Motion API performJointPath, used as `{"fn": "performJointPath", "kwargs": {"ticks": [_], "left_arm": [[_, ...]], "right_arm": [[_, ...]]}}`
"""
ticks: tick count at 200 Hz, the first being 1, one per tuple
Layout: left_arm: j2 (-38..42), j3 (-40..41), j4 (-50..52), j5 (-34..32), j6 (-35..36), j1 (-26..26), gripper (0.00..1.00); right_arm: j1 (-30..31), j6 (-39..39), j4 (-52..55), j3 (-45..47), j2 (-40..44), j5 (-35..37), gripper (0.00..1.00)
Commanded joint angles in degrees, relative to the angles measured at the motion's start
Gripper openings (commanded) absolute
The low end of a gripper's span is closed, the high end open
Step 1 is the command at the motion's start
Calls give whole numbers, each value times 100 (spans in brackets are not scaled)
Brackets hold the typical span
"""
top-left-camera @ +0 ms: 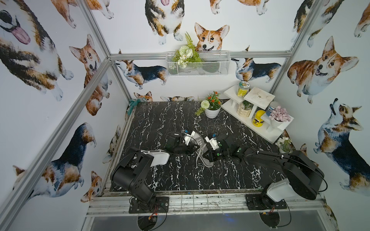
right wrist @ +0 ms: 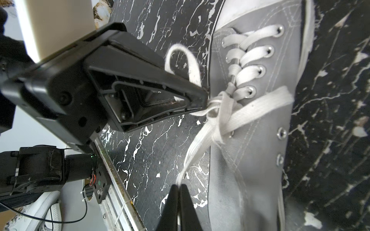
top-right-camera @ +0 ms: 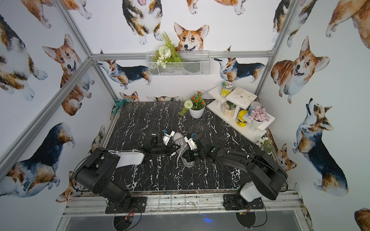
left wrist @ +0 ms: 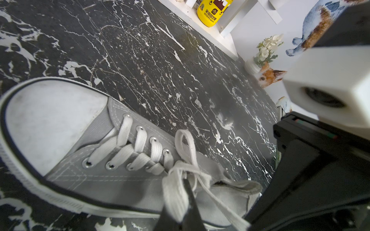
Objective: Tie the shoes
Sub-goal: Tie the shoelace on the shoe.
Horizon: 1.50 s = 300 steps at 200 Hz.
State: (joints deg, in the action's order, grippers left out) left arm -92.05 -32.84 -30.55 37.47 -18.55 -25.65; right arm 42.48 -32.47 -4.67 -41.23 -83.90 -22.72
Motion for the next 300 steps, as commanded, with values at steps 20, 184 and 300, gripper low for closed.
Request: {"fn": "performJointPath", "kwargs": {"ticks": [20,184,300], "left_arm": [[-30,-36,-88,12,9,-1,0],[29,-3,-63,21,35,-1,0],[38,13,-88,41,34,-9,0]], "right_arm": [[104,-84,-413,17,-111,-409,10],[-1287,-181,-414,-206,-162,-408,55],[-1295,-507,-1440,-434,-1312,-1172,48]]}}
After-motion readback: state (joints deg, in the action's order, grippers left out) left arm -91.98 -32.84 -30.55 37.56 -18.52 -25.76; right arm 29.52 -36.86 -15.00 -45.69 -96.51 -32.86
